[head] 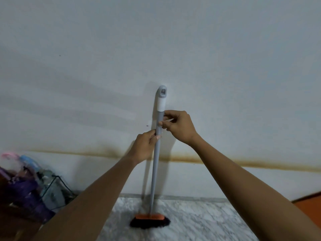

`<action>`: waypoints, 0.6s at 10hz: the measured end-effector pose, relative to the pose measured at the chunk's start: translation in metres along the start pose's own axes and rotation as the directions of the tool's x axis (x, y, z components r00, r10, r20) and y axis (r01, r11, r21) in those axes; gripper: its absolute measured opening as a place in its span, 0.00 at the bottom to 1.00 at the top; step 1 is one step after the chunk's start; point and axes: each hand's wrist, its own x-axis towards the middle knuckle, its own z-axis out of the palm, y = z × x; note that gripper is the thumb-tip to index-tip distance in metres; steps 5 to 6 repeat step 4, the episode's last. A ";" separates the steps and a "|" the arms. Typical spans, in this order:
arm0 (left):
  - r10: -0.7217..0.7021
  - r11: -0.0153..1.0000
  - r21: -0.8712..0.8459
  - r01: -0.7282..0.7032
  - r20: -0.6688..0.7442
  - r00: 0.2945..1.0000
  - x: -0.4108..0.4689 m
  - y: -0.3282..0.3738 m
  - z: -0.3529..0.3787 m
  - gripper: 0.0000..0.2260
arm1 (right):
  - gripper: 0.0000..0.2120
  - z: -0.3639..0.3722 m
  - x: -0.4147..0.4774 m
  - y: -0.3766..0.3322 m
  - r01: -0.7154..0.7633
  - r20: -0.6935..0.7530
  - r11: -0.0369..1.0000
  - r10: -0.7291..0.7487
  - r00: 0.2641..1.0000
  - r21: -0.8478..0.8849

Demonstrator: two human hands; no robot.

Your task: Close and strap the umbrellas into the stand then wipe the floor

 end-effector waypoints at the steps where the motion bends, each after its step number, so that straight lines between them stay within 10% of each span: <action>1: 0.006 1.000 0.020 -0.006 0.027 1.000 0.002 -0.003 -0.001 0.14 | 0.07 0.000 0.000 0.003 0.011 -0.008 1.000 -0.011 1.000 0.014; 6: -0.206 0.977 -0.065 0.205 -0.016 0.978 -0.024 0.008 0.000 0.25 | 0.16 -0.008 -0.019 0.005 -0.087 -0.018 0.995 0.086 0.996 -0.045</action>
